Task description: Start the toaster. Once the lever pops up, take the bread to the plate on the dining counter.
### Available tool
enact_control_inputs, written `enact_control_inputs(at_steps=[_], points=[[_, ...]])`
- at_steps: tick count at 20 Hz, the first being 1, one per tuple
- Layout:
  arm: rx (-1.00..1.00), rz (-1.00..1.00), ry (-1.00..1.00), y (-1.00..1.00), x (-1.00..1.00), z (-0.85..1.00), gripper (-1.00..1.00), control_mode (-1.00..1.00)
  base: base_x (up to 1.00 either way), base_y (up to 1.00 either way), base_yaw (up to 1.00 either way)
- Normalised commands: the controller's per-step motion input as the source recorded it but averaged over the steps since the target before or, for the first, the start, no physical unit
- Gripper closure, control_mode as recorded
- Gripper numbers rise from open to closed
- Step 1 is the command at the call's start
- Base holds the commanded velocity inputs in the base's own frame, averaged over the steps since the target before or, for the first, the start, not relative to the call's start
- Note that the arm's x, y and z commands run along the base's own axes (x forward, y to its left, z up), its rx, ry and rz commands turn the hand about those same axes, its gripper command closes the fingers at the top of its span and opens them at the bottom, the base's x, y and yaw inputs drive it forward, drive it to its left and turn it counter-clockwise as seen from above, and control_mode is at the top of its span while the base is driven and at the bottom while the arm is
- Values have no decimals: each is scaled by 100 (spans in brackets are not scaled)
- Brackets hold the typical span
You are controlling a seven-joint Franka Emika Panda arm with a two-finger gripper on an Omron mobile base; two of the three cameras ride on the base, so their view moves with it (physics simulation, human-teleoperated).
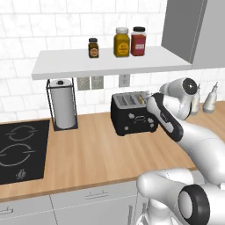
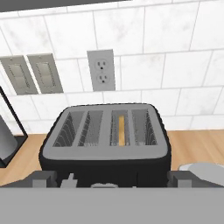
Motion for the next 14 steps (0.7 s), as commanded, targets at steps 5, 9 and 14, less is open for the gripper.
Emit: enact_control_inputs(at_steps=[5, 9, 14], points=[[0, 0, 0, 0, 0, 0, -100, -100, 0, 0, 0], [0, 0, 0, 0, 0, 0, -100, -100, 0, 0, 0], [0, 0, 0, 0, 0, 0, -100, -100, 0, 0, 0]])
